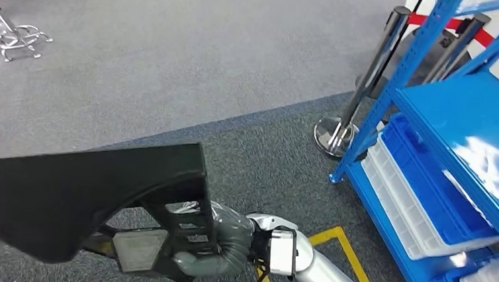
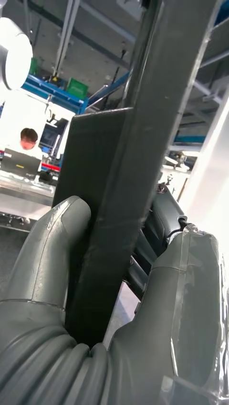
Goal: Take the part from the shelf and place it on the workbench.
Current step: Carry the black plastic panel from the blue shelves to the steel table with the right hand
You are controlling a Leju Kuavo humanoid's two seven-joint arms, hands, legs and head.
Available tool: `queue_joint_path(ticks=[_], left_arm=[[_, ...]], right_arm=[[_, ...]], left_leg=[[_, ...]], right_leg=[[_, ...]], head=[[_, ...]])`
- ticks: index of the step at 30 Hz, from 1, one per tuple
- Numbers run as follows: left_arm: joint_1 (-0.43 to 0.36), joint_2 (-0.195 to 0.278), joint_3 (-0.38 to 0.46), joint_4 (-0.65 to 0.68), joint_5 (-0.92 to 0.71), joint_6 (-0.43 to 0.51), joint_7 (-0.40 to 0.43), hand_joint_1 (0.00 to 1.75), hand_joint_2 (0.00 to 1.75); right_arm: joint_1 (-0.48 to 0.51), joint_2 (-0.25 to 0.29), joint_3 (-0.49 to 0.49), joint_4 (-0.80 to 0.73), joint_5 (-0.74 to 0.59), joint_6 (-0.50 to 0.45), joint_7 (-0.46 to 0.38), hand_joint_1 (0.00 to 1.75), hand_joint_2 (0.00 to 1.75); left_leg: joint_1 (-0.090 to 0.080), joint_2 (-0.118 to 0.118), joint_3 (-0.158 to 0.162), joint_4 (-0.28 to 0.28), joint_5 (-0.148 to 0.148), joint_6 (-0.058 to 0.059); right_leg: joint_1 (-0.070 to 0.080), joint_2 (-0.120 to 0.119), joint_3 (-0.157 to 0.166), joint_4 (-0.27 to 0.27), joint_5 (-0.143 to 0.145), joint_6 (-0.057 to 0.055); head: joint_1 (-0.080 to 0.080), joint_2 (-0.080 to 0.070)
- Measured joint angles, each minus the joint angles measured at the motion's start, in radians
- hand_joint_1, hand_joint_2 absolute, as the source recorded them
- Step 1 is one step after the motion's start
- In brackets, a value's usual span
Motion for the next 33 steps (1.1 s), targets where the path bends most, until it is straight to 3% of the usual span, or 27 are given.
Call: queue_joint_path(ticks=[2,3,4,5,6,8,10,12,14,16,18,19,20,21,23,25,27,28,30,32,33], left_arm=[[-0.008,-0.002,0.0,0.0,-0.004,-0.01,-0.006,0.0,0.0],[-0.01,-0.003,0.0,0.0,-0.007,-0.015,-0.01,0.0,0.0],[-0.012,-0.004,0.0,0.0,-0.009,-0.02,-0.013,0.0,0.0],[-0.012,-0.004,0.0,0.0,-0.011,-0.025,-0.016,0.0,0.0],[-0.012,-0.005,-0.001,0.0,-0.013,-0.029,-0.018,0.0,0.0],[-0.014,-0.004,-0.001,0.0,-0.017,-0.032,-0.023,0.0,0.0],[-0.017,-0.004,-0.001,0.0,-0.019,-0.033,-0.029,0.0,0.0],[-0.014,-0.003,-0.001,0.0,-0.021,-0.035,-0.034,0.0,0.0],[-0.012,-0.005,-0.002,0.001,-0.024,-0.037,-0.036,0.0,0.0],[-0.016,-0.006,-0.002,0.001,-0.027,-0.038,-0.035,0.0,0.0],[-0.02,-0.009,-0.002,0.001,-0.032,-0.038,-0.032,0.0,0.0],[-0.02,-0.01,-0.002,0.002,-0.035,-0.037,-0.029,0.0,0.0],[-0.018,-0.012,-0.003,0.002,-0.037,-0.035,-0.026,0.0,0.0],[-0.017,-0.013,-0.003,0.002,-0.04,-0.033,-0.022,0.0,0.0],[-0.017,-0.014,-0.003,0.003,-0.042,-0.03,-0.017,0.0,0.0],[-0.018,-0.014,-0.004,0.003,-0.044,-0.027,-0.014,0.0,0.0],[-0.017,-0.013,-0.004,0.003,-0.047,-0.023,-0.008,0.0,0.0],[-0.014,-0.012,-0.004,0.003,-0.048,-0.021,-0.004,0.0,0.0],[-0.012,-0.011,-0.004,0.003,-0.046,-0.016,0.003,0.0,0.0],[-0.015,-0.013,-0.004,0.003,-0.042,-0.011,0.006,0.0,0.0],[-0.017,-0.014,-0.004,0.003,-0.04,-0.008,0.006,0.0,0.0]], right_arm=[[0.001,-0.006,0.007,0.003,0.008,-0.015,0.008,1.61,1.75],[0.002,-0.009,0.012,0.005,0.012,-0.023,0.013,1.61,1.75],[0.003,-0.012,0.018,0.007,0.014,-0.031,0.018,1.61,1.75],[0.002,-0.013,0.024,0.009,0.015,-0.038,0.022,1.61,1.75],[0.0,-0.013,0.03,0.009,0.015,-0.043,0.025,1.61,1.75],[-0.006,-0.014,0.04,0.011,0.016,-0.052,0.028,1.61,1.75],[-0.01,-0.016,0.048,0.015,0.016,-0.056,0.029,1.61,1.75],[-0.015,-0.017,0.056,0.017,0.017,-0.061,0.029,1.61,1.75],[-0.021,-0.017,0.063,0.017,0.018,-0.066,0.027,1.61,1.75],[-0.022,-0.017,0.069,0.017,0.02,-0.069,0.026,1.61,1.75],[-0.022,-0.019,0.075,0.017,0.021,-0.073,0.025,1.61,1.75],[-0.022,-0.019,0.077,0.016,0.022,-0.076,0.025,1.61,1.75],[-0.022,-0.019,0.08,0.016,0.022,-0.079,0.025,1.61,1.75],[-0.022,-0.019,0.082,0.015,0.021,-0.082,0.024,1.61,1.75],[-0.022,-0.019,0.084,0.011,0.017,-0.087,0.021,1.61,1.75],[-0.022,-0.02,0.085,0.005,0.01,-0.09,0.014,1.61,1.75],[-0.021,-0.02,0.085,0.0,0.003,-0.09,0.005,1.61,1.75],[-0.021,-0.02,0.085,-0.004,-0.001,-0.089,0.002,1.61,1.75],[-0.019,-0.02,0.084,-0.014,-0.009,-0.084,-0.003,1.61,1.75],[-0.014,-0.022,0.084,-0.019,-0.014,-0.076,-0.006,1.61,1.75],[-0.011,-0.024,0.084,-0.019,-0.015,-0.073,-0.006,1.61,1.75]], left_leg=[[0.0,-0.023,0.0,-0.002,0.002,0.002],[0.0,-0.037,0.0,-0.001,0.001,0.002],[0.001,-0.052,0.0,0.002,-0.001,0.001],[0.002,-0.066,0.001,0.006,-0.003,-0.002],[0.004,-0.08,0.0,0.012,-0.007,-0.007],[0.007,-0.107,-0.01,0.035,-0.017,-0.019],[0.01,-0.129,-0.026,0.051,-0.023,-0.031],[0.015,-0.147,-0.036,0.052,-0.022,-0.043],[0.014,-0.112,-0.051,0.082,-0.038,-0.051],[0.011,-0.045,-0.101,0.188,-0.091,-0.057],[0.012,-0.018,-0.166,0.315,-0.14,-0.058],[0.012,-0.016,-0.18,0.341,-0.142,-0.056],[0.011,-0.014,-0.173,0.326,-0.125,-0.052],[0.009,-0.01,-0.146,0.274,-0.095,-0.046],[-0.002,0.025,-0.07,0.134,-0.043,-0.028],[-0.016,0.056,-0.033,0.061,-0.029,-0.013],[-0.022,0.046,-0.03,0.047,-0.027,-0.003],[-0.019,0.036,-0.023,0.036,-0.022,0.0],[-0.012,0.014,-0.005,0.01,-0.008,0.008],[-0.007,-0.01,0.003,0.001,-0.003,0.013],[-0.007,-0.023,0.002,0.002,-0.003,0.014]], right_leg=[[-0.002,0.039,-0.067,0.128,-0.056,0.003],[-0.003,0.044,-0.096,0.176,-0.067,0.005],[-0.004,0.046,-0.113,0.195,-0.059,0.007],[-0.005,0.048,-0.109,0.174,-0.032,0.008],[-0.008,0.055,-0.087,0.119,0.01,0.011],[-0.018,0.103,-0.04,0.004,0.065,0.014],[-0.021,0.135,-0.026,-0.039,0.072,0.008],[-0.017,0.114,-0.027,-0.04,0.073,-0.005],[-0.016,0.089,-0.021,-0.044,0.073,-0.018],[-0.011,0.061,-0.016,-0.046,0.07,-0.027],[-0.004,0.03,-0.015,-0.046,0.066,-0.031],[-0.001,0.016,-0.014,-0.046,0.064,-0.033],[0.001,0.004,-0.013,-0.046,0.063,-0.033],[0.004,-0.008,-0.011,-0.046,0.06,-0.034],[0.007,-0.029,-0.004,-0.047,0.056,-0.032],[0.007,-0.047,0.001,-0.051,0.053,-0.025],[0.005,-0.064,0.009,-0.06,0.053,-0.014],[0.004,-0.062,0.014,-0.061,0.052,-0.01],[0.004,-0.018,0.002,-0.02,0.023,-0.002],[0.003,0.035,-0.055,0.095,-0.036,0.0],[0.002,0.044,-0.089,0.156,-0.061,0.001]], head=[[0.001,0.0],[0.0,0.0],[0.0,0.0],[0.0,0.0],[0.0,0.0],[0.0,0.0],[0.0,0.0],[0.0,0.0],[-0.003,0.0],[-0.008,0.0],[-0.009,0.0],[-0.009,0.0],[-0.009,0.0],[-0.009,0.0],[-0.009,0.0],[-0.009,0.0],[-0.009,0.0],[-0.009,0.0],[-0.008,0.0],[-0.007,0.0],[-0.007,0.0]])
